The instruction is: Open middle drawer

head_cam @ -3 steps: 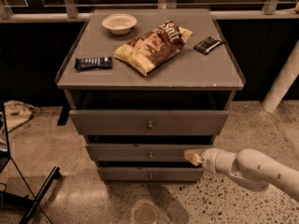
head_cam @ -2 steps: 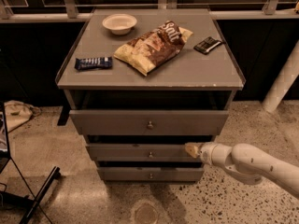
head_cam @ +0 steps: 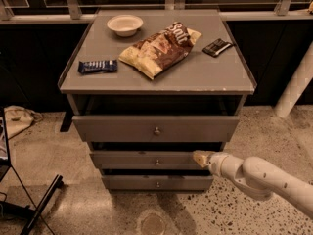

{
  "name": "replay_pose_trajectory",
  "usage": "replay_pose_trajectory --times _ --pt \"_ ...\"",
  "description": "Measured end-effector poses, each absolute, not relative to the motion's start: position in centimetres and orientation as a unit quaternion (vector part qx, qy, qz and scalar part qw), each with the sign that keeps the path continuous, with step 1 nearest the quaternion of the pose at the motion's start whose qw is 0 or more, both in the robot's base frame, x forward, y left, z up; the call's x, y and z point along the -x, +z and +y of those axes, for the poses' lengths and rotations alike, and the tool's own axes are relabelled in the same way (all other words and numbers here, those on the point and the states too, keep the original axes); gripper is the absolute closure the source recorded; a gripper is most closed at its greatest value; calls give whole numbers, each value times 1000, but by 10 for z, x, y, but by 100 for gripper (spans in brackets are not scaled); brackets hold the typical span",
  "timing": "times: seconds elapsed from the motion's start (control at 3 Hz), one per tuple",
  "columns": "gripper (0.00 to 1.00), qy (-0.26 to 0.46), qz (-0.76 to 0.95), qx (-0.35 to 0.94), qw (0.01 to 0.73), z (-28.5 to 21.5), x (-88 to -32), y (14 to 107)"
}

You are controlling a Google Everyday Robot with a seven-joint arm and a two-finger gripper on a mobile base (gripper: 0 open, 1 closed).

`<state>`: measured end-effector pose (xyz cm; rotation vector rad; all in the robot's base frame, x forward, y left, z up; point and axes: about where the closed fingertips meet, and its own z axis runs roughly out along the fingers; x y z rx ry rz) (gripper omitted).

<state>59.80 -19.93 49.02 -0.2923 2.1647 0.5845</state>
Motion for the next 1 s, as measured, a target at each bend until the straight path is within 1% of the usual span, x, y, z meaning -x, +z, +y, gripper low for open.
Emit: replay_pose_trajectory --times 0.33,0.67,1.0 --pt "100 245 837 109 478 -195 -609 487" --pt "100 247 822 109 501 -187 -624 483" --pt "100 222 828 117 501 -165 -667 471"
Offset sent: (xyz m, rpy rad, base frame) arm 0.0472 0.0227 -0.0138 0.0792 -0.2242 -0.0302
